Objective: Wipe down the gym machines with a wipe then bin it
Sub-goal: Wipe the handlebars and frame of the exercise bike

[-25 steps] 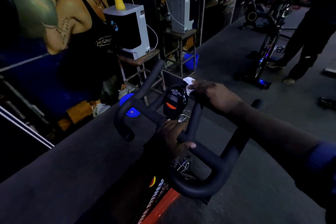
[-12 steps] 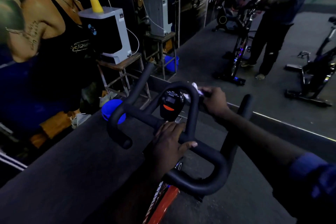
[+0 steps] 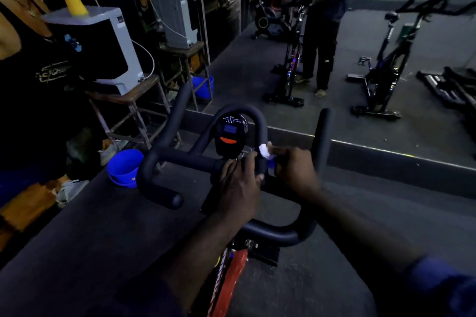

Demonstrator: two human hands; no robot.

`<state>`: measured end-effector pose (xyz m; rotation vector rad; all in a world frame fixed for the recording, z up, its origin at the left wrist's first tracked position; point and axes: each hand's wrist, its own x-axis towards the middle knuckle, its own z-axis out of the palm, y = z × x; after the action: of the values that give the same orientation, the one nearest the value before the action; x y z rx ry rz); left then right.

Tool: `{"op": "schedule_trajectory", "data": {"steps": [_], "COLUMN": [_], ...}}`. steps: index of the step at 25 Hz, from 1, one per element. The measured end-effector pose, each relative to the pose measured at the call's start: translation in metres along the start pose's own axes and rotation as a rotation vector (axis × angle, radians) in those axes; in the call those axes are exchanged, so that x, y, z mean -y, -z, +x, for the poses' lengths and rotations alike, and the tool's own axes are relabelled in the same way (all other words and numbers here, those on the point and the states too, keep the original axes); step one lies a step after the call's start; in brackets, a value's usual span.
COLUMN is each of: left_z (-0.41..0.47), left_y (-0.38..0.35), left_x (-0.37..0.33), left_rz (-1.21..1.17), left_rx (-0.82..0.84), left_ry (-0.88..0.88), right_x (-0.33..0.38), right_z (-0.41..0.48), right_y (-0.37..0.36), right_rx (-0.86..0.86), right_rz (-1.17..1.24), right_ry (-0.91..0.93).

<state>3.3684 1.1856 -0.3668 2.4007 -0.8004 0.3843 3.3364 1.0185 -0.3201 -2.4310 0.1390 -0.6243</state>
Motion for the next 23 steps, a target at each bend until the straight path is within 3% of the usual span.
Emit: {"op": "schedule_trajectory", "data": {"steps": [5, 7, 9, 11, 14, 16, 18, 20, 23], "left_z": [0.000, 0.008, 0.020, 0.038, 0.069, 0.087, 0.091, 0.089, 0.087], "left_y": [0.005, 0.002, -0.004, -0.008, -0.007, -0.006, -0.009, -0.016, -0.023], "left_x": [-0.008, -0.013, -0.017, -0.021, -0.032, -0.045, -0.053, -0.054, -0.045], "left_rz": [0.093, 0.185, 0.197, 0.217, 0.348, 0.477, 0.601, 0.587, 0.460], "left_rx": [0.000, 0.018, -0.015, 0.018, 0.220, 0.445, 0.490, 0.437, 0.294], "left_ry": [-0.260, -0.420, -0.521, -0.569, -0.615, -0.587, -0.567, -0.548, -0.554], "right_x": [-0.021, -0.041, -0.057, -0.059, -0.052, -0.052, -0.061, -0.068, -0.068], "right_z": [-0.047, -0.030, -0.028, -0.048, -0.074, -0.043, -0.005, 0.000, -0.045], "right_y": [0.051, 0.084, 0.091, 0.072, 0.070, 0.089, 0.100, 0.087, 0.060], "right_rx": [0.413, 0.290, 0.075, 0.104, 0.226, 0.112, -0.039, 0.063, 0.364], "right_rz": [-0.187, -0.372, -0.359, -0.302, -0.335, -0.310, -0.278, -0.287, -0.391], "right_ry": [0.466, 0.440, 0.241, 0.189, 0.325, 0.219, 0.110, 0.184, 0.495]}}
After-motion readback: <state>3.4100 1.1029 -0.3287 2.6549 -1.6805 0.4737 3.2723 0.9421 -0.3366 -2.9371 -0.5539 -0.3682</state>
